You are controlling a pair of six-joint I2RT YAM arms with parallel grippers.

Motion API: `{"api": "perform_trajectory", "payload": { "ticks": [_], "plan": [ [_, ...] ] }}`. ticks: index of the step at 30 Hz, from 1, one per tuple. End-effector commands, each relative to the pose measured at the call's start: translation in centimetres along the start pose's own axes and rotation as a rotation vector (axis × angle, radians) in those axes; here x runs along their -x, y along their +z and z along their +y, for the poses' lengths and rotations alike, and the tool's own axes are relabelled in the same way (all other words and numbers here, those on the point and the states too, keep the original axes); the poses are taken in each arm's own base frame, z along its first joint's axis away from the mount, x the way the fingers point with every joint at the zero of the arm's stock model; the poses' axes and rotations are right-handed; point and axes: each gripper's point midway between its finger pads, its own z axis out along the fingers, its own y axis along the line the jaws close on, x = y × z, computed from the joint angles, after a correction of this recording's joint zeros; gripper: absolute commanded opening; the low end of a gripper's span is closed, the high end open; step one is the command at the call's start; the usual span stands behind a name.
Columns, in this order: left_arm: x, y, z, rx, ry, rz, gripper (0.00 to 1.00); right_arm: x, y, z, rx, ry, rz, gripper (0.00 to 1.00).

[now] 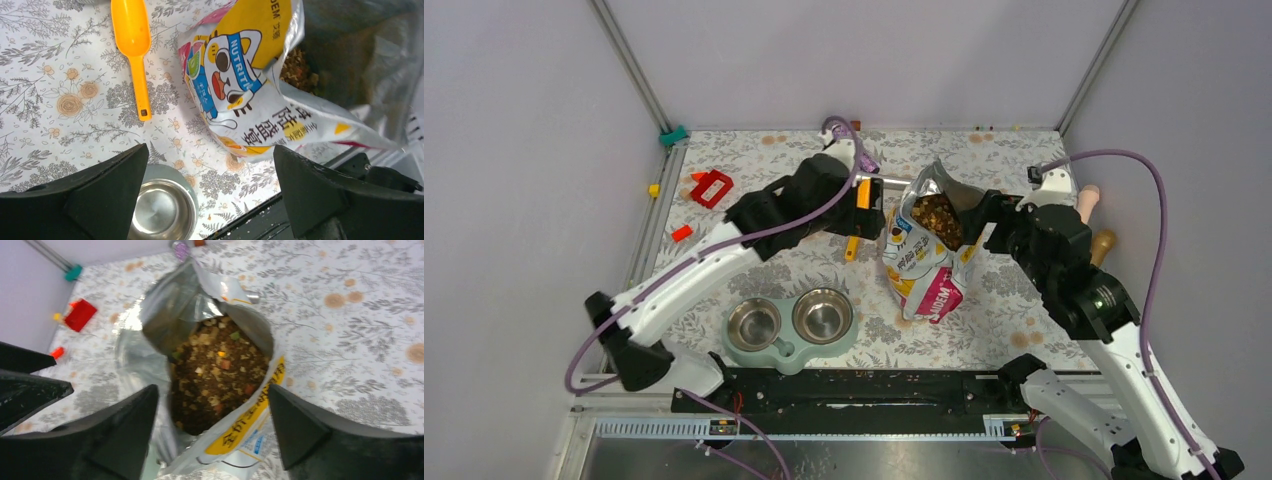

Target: Serve the pet food

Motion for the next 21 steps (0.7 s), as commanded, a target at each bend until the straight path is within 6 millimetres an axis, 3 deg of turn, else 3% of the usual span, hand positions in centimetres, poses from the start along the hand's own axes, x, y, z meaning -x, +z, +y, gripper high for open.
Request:
{"api": "perform_trajectory", "payload": {
  "ticks": [1,5,8,12,15,21],
  "plan": [
    [3.4,-5.3,-0.4,-0.124,-0.024,-0.204,0.99,1.7,-0.9,2.1,0.124,0.042,-0.077,0.98],
    [3.2,-6.5,2.4,-0.066,-0.062,-0.269,0.99,1.7,-1.6,0.5,0.068,0.056,-0.129,1.0],
    [2.2,-4.6,5.1,-0.036,-0.127,-0.222,0.99,1.6,-2.2,-2.1,-0.043,0.08,-0.188,0.99],
    [0.0,1.4,8.8,0.006,-0.187,-0.097,0.99,1.7,-3.6,-5.9,-0.199,0.121,-0.29,1.0],
    [-1.9,6.0,9.6,0.0,-0.202,0.03,0.99,1.7,-5.0,-7.9,-0.272,0.149,-0.354,1.0],
    [-4.8,13.8,12.0,0.114,-0.178,0.197,0.98,1.2,-6.3,-9.5,-0.314,0.175,-0.406,0.99]
  ]
}}
